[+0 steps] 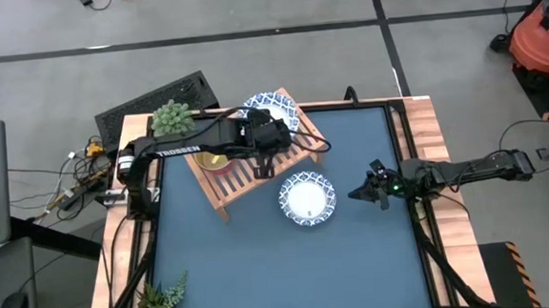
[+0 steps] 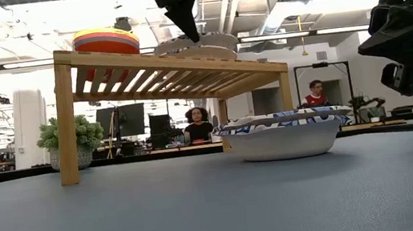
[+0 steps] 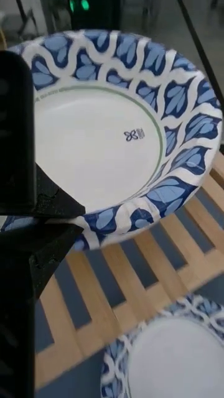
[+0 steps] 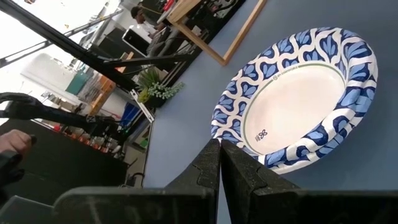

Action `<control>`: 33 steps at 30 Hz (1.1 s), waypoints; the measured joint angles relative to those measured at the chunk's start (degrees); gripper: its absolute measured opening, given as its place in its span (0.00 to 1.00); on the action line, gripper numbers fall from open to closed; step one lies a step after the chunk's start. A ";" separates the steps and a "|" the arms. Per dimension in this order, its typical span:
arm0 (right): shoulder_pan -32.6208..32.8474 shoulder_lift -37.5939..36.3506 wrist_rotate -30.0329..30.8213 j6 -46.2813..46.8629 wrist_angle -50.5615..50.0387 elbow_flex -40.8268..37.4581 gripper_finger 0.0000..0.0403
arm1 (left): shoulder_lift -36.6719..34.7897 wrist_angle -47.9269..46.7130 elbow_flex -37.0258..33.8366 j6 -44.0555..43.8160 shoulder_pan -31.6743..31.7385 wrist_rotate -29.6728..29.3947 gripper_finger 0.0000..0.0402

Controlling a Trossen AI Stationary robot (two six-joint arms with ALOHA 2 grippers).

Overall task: Place and stack bowls onto a shelf
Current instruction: Stack the left white bowl into the white bowl on the shelf

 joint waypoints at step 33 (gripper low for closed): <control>0.00 0.00 0.27 -0.50 -0.04 -0.02 0.10 | 0.01 -0.42 0.89 0.16 1.64 4.26 0.30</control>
